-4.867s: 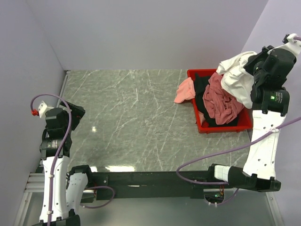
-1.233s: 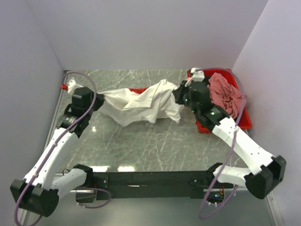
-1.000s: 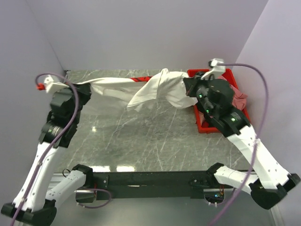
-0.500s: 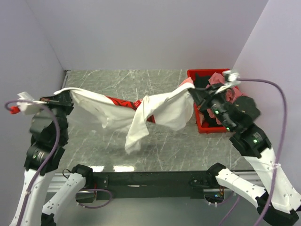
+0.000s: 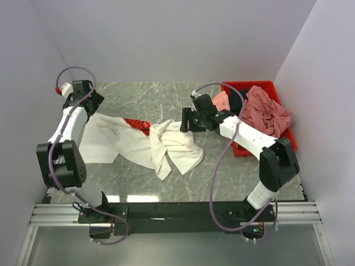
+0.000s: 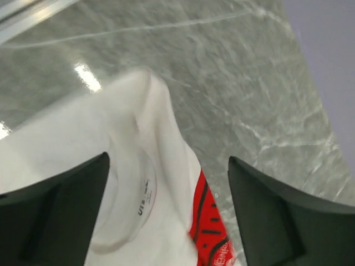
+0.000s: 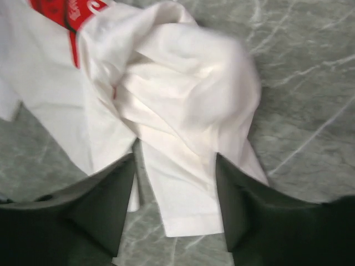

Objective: Fold and stack the t-shirts
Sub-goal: Flatten the tshirt out

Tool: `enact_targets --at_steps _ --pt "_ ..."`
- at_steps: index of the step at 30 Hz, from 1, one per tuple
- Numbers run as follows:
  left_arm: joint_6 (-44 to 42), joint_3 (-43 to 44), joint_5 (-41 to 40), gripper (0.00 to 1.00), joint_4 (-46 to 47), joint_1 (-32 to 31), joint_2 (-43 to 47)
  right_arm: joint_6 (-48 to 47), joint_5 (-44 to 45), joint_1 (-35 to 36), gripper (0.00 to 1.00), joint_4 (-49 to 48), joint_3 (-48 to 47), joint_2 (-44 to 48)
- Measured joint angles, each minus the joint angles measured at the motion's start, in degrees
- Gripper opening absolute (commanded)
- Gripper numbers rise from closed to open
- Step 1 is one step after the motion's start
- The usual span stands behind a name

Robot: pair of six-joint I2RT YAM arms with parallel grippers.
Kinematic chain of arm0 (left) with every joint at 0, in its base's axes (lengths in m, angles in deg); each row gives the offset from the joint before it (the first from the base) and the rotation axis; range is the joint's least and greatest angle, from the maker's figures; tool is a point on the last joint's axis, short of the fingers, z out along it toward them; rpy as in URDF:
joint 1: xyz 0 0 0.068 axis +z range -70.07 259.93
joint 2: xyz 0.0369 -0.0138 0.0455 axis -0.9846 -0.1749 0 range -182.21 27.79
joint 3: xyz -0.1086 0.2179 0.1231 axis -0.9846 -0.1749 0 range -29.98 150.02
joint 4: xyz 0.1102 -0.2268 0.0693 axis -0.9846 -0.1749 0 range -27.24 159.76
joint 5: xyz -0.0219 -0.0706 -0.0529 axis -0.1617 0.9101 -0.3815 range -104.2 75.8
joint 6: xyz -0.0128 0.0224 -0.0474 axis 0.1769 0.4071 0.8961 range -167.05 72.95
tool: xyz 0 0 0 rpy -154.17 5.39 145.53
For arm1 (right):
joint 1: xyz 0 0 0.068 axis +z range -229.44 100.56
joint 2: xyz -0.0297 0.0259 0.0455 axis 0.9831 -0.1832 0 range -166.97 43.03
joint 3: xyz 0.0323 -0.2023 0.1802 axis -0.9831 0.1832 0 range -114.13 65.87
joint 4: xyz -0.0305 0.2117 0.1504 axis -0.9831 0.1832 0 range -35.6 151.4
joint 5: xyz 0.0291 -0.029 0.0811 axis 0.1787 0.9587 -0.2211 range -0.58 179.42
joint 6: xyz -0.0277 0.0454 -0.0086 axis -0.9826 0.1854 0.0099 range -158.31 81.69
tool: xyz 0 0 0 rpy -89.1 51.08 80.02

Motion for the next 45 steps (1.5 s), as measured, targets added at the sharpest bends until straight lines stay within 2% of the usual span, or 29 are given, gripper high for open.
enact_targets --at_steps 1,4,9,12,16,21,25,30,33,41,45 --pt "-0.3 2.2 1.6 0.99 0.2 0.1 -2.7 0.2 0.5 0.0 0.78 0.2 -0.2 -1.1" --pt "-1.5 0.9 6.4 0.99 1.1 -0.5 -2.2 0.3 2.5 0.0 0.8 1.6 0.0 0.2" --pt "-2.8 -8.9 11.8 1.0 3.2 -3.9 9.1 0.9 9.6 0.0 0.84 1.7 2.5 8.7" --pt "-2.9 -13.9 11.7 1.0 3.8 -12.0 15.3 2.1 13.8 -0.3 0.89 1.9 6.5 13.6" --pt "-2.6 -18.0 11.9 1.0 4.6 -25.7 16.6 4.0 17.9 -1.0 0.89 3.4 13.0 18.0" --pt "-0.3 -19.4 10.0 0.99 3.7 -39.9 11.6 5.6 19.3 -1.8 0.9 4.5 19.5 23.1" --pt "1.6 -16.0 7.0 0.99 0.9 -46.6 3.3 5.9 18.6 -2.1 0.9 3.6 21.7 26.3" --pt "3.3 -8.7 2.2 0.93 -4.2 -49.0 -7.3 5.9 18.0 -2.3 0.91 2.4 22.8 27.1" --pt "4.5 -5.5 -0.3 0.83 -6.9 -49.2 -11.1 5.8 17.4 -2.5 0.91 1.5 23.7 27.3" --pt "5.3 -0.4 -2.1 0.66 -10.2 -49.2 -16.1 4.8 16.3 -2.7 0.9 0.0 25.2 27.3" --pt "5.3 0.5 -2.4 0.54 -11.1 -49.3 -18.1 4.5 16.2 -2.8 0.9 -0.5 25.3 27.3"
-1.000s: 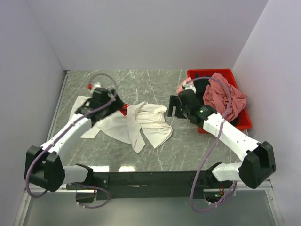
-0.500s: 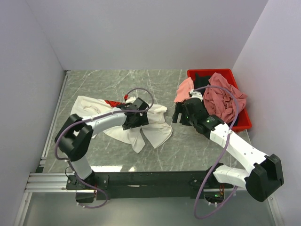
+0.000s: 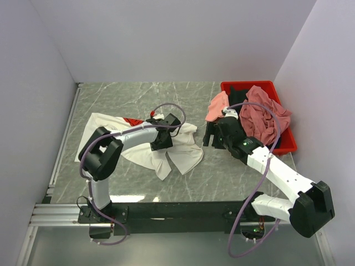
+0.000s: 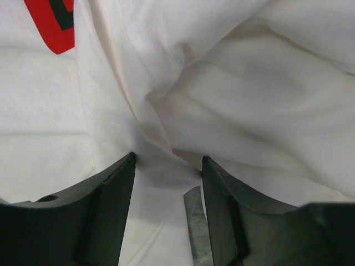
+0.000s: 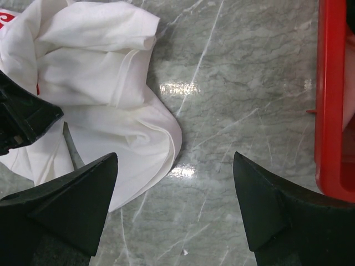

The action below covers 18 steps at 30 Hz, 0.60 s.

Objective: Fold and stack the t-shirts
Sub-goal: Flatten the tshirt out

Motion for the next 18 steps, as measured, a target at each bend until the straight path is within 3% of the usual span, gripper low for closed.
enact_targets --at_steps 4,9,18 --pt "0.0 0.0 -0.5 0.38 -1.1 -0.2 -0.8 -0.3 -0.2 -0.2 0.9 0.0 0.0 -0.1" --pt "0.1 0.3 -1.1 0.08 -2.4 -0.3 -1.0 -1.0 -0.2 -0.2 0.89 -0.1 0.0 -0.3" --pt "-0.1 0.2 -1.1 0.01 -3.1 -0.3 1.1 -1.6 -0.6 -0.3 0.87 -0.5 0.0 -0.4"
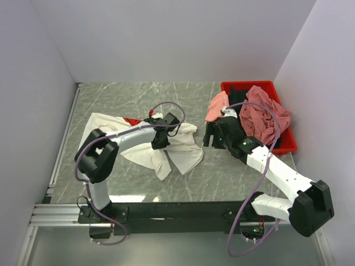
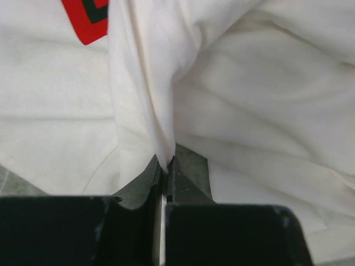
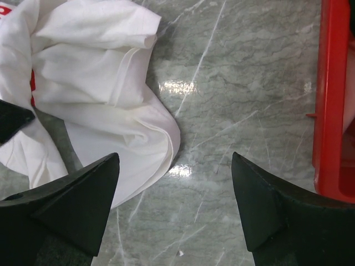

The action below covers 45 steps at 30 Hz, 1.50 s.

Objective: Fold and stack the t-shirts
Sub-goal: Flatten the tshirt out

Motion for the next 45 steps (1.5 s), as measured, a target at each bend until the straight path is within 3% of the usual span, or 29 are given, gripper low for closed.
enact_targets --at_steps 7,19,31,33,35,37,38,45 --pt "-0.1 -3.4 -1.4 0.01 -1.1 0.0 11.5 -1.1 -1.5 0.0 0.85 0.0 0.0 -2.0" --pt "6.6 -12.1 -11.6 0.02 -11.5 3.4 27.7 -1.7 -6.3 0.0 0.82 -0.6 0.0 -5.1" --pt "7.1 -18.0 -11.7 0.01 -12.1 8.7 34.1 0.2 -7.2 5.8 0.78 -5.1 1.4 -17.2" --pt "7.1 -18.5 -11.5 0.01 -11.8 9.0 34.5 0.5 -5.4 7.1 0.72 -5.1 0.9 -19.8" --pt "7.0 -19.0 -11.3 0.01 -11.4 9.4 35.1 0.6 -4.1 8.2 0.56 -5.2 0.3 -22.0" --pt "6.8 -19.0 -11.3 0.01 -11.0 9.7 35.7 0.9 -3.4 9.0 0.27 -5.6 -0.3 -23.5" --pt "6.7 -19.0 -11.3 0.01 -10.7 10.0 36.1 0.7 -3.3 9.2 0.01 -5.9 -0.5 -23.8" --pt "6.0 -13.2 -12.9 0.01 -12.2 14.1 37.4 1.5 4.7 9.6 0.0 -3.4 -4.6 -20.7"
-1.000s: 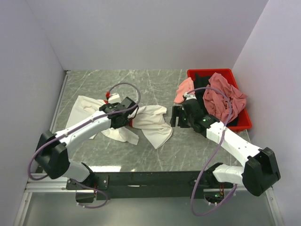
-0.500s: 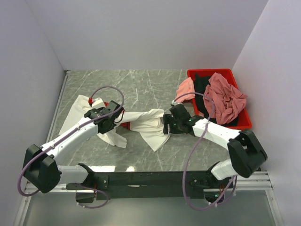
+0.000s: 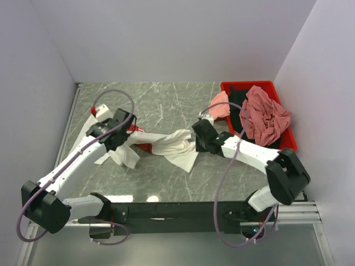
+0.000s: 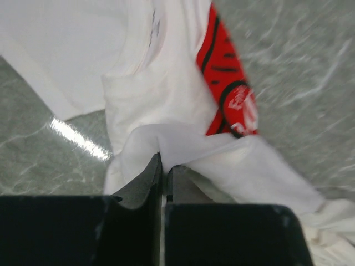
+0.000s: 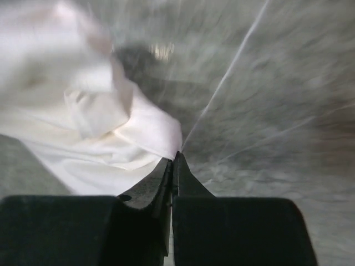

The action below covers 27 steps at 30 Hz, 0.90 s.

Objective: Fold and stack the t-shirts
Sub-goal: Flatten the tshirt out

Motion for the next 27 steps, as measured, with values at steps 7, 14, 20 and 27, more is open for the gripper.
enact_targets --at_steps 7,14,20,27 --pt "-3.6 17.1 -5.4 0.01 0.7 1.0 5.2 -3.5 12.3 0.0 0.0 3.9 -11.4 16.7" --pt "-11.9 28.3 -9.3 0.01 10.2 1.0 17.5 -11.4 17.0 0.0 0.0 2.4 -21.2 32.2" --pt "-21.5 35.8 -2.9 0.0 18.6 0.7 26.6 -17.5 12.1 0.5 0.0 2.5 -31.6 38.0" --pt "-27.5 46.0 7.0 0.01 20.4 0.6 25.2 -18.7 1.3 0.9 0.0 4.2 -39.0 43.3"
